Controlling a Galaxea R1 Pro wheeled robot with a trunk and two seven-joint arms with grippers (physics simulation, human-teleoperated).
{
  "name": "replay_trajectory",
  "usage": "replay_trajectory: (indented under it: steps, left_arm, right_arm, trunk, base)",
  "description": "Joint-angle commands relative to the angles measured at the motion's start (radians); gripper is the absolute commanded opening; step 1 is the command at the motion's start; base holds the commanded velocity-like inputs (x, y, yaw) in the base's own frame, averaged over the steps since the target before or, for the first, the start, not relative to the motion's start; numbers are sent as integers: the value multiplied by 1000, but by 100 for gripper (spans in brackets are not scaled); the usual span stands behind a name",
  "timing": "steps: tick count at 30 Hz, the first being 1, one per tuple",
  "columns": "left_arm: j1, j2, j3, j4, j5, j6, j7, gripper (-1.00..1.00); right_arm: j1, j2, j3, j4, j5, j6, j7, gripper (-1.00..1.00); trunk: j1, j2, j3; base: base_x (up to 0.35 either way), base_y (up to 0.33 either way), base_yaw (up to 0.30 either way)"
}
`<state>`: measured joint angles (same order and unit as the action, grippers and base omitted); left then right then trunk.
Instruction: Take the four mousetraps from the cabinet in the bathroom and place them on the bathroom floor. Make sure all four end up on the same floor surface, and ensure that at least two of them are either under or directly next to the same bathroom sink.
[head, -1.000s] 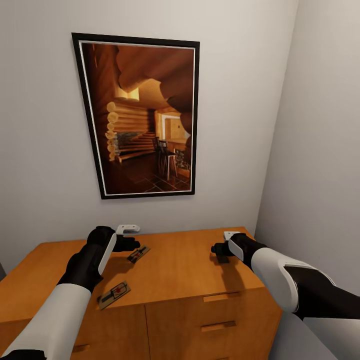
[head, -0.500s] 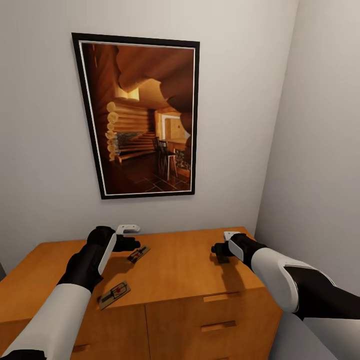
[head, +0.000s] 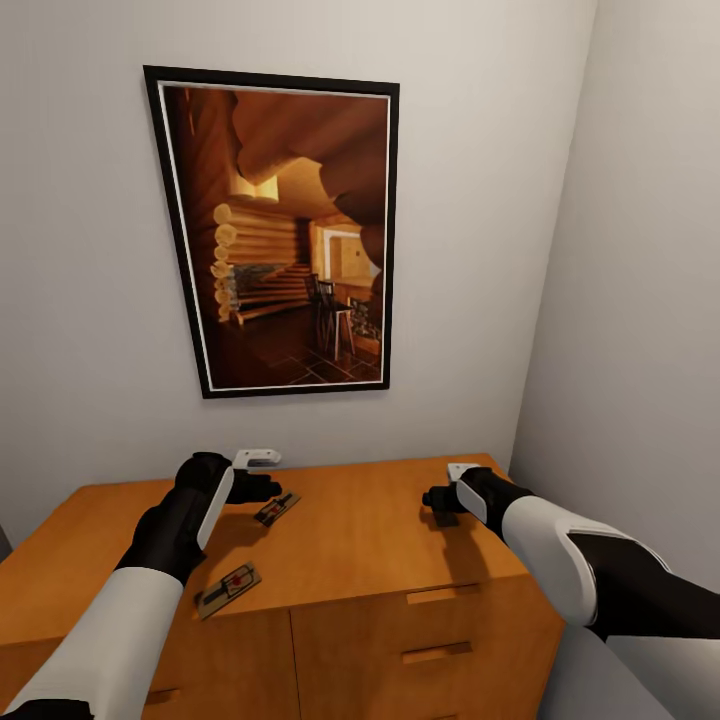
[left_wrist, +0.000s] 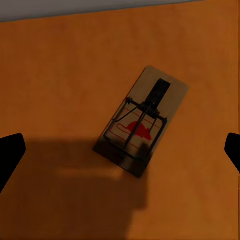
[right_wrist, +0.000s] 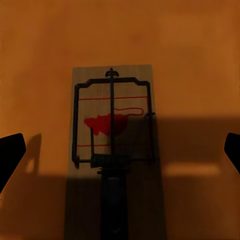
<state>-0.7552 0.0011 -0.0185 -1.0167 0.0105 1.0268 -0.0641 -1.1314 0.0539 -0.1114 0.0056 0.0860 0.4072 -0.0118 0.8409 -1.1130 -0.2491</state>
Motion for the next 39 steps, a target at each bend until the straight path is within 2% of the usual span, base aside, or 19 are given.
replay_trajectory:
  steps: [1, 16, 39]
  left_arm:
    - [-1, -1, 0, -1, 0, 4, -2, 100]
    - [-1, -7, 0, 0, 0, 4, -1, 100]
    - [-1, -7, -1, 0, 0, 5, 0, 100]
  right_arm:
    - [0, 1, -8, 1, 9, 2, -4, 100]
    - [22, 24, -8, 1, 10, -16, -62, 100]
    - [24, 24, -8, 1, 9, -12, -67, 100]
  trunk:
    - [0, -1, -1]
    - [0, -1, -1]
    - [0, -1, -1]
  base:
    - [0, 0, 0]
    - [0, 0, 0]
    - [0, 0, 0]
